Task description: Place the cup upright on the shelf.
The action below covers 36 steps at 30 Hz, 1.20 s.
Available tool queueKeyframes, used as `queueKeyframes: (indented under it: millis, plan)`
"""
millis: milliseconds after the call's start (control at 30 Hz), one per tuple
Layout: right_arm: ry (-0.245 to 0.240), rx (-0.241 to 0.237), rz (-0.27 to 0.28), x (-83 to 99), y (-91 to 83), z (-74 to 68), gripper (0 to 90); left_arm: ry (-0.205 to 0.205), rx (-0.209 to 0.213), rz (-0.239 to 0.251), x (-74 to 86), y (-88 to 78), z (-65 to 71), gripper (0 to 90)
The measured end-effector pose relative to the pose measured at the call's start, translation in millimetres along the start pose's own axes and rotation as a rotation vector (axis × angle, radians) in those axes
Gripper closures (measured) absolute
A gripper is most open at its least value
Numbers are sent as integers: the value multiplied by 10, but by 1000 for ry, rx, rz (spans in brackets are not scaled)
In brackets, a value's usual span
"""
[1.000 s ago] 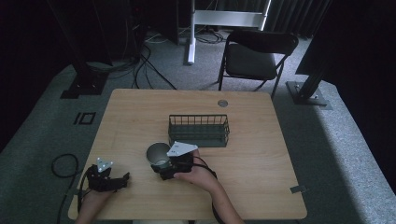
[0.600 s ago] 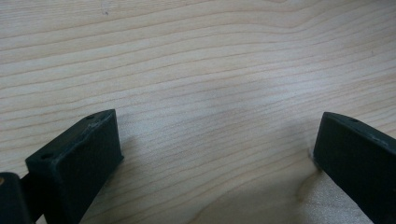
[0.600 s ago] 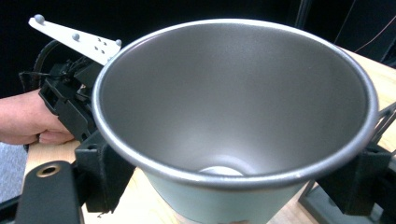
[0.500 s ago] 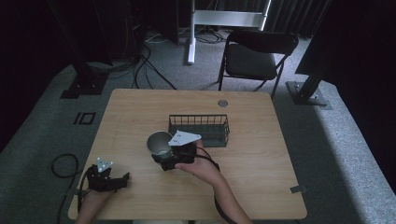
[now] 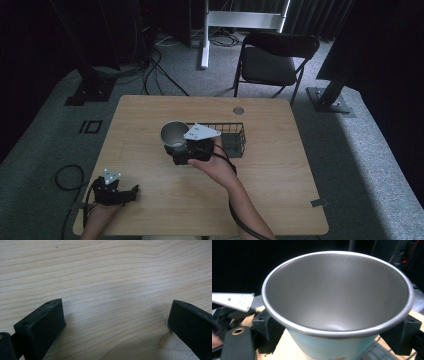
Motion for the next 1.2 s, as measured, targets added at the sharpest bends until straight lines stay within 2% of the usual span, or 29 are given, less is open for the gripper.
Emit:
queueKeyframes:
  millis: [67, 233, 267, 433, 567, 667, 733, 867, 1067, 1200]
  plan:
    - [3, 35, 16, -84, -13, 77, 153, 0, 0, 0, 0, 0, 0, 15]
    - [54, 128, 57, -251, -63, 332, 153, -2, -2, 0, 2, -1, 1, 15]
    - [41, 141, 56, -264, -73, 383, 154, -2, -2, 0, 2, -1, 1, 15]
    - [77, 199, 53, -286, -107, 630, 153, -2, -2, 0, 2, -1, 1, 14]
    - [77, 236, 33, -239, -110, 769, 154, -3, -2, 1, 1, -1, 1, 14]
    - [105, 262, 30, -200, -114, 870, 154, -2, -3, 1, 1, 0, 0, 14]
    - [94, 297, 19, -151, -109, 945, 154, -2, -2, 2, 0, 0, 0, 14]
    - [150, 343, 22, -62, -123, 1091, 153, -1, -2, 2, -2, 2, -2, 14]
    - [147, 411, -12, 114, -124, 1287, 154, -1, -2, 1, -2, 1, -3, 14]
    - [163, 444, -42, 255, -122, 1388, 154, 0, -2, 0, -1, 1, -3, 14]
Point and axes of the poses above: each handheld gripper's, and its own axes: y roughly forward along the jaws, x roughly out of its underside, z roughly to its right, the point moved 9 cm from there along y, roughly forward along the jaws, and after that the axes turned 14 degrees about x, right-handed, at the moved point
